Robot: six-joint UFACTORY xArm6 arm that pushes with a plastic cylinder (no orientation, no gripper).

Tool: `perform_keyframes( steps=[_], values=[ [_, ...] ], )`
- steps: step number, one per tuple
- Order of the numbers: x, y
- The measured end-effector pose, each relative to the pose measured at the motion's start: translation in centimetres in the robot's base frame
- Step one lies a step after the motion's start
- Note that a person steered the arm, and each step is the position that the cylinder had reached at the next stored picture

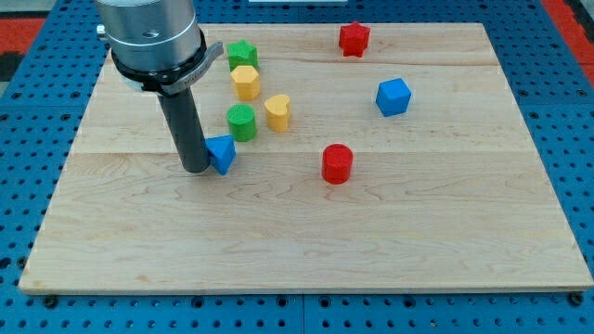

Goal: Place the blue triangle at the top left side of the board

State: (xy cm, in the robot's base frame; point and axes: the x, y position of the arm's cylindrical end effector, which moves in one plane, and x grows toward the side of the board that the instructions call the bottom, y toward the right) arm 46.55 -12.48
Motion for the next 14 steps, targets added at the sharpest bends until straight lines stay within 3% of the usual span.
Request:
perform_keyframes(
  steps=[2, 3, 4, 6, 7, 8, 9, 10, 12, 13, 14],
  values=[
    [1.9, 1.7],
    [4.0, 6.9],
    [-1.5, 4.7],
    [-2.7, -10.2],
    [-4.7, -11.6],
    [-4.4, -3.4],
    [-4.6, -2.0],
    [-8.3, -0.3],
    [-17.9, -0.5],
    [-19.2, -2.9],
    [-17.9, -8.0]
  ],
)
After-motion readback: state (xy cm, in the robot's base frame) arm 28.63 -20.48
